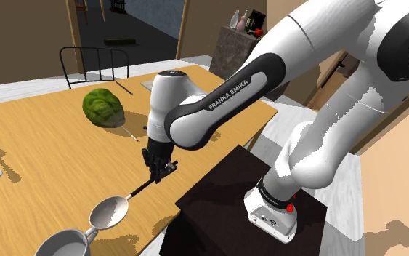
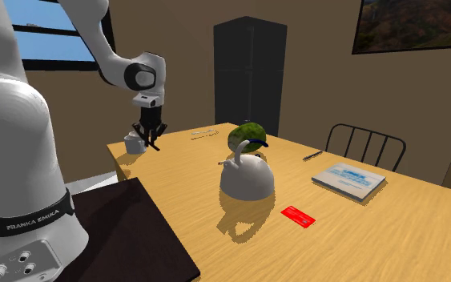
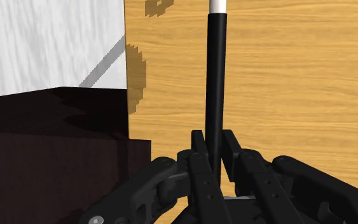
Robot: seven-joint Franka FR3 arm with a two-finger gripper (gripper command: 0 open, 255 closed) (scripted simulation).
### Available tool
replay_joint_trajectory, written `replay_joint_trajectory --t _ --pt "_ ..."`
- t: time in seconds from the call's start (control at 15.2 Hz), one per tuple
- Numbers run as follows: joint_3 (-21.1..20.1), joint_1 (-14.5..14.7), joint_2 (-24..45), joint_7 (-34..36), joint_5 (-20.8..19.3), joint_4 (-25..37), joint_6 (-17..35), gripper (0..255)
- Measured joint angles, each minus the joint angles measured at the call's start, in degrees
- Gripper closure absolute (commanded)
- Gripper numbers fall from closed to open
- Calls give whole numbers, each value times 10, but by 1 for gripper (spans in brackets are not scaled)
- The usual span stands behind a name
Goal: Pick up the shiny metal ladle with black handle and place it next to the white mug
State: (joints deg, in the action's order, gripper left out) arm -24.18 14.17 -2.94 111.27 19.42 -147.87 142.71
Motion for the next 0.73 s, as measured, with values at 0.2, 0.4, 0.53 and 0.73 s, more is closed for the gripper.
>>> replay_joint_trajectory --t 0.2,0.4,0.53,0.73 --pt "-1 0 23 1 -5 -2 25 255" --pt "-2 1 51 3 -11 -5 55 255" --pt "-1 1 66 2 -14 -7 72 255" --pt "1 3 95 6 -24 -6 99 255"
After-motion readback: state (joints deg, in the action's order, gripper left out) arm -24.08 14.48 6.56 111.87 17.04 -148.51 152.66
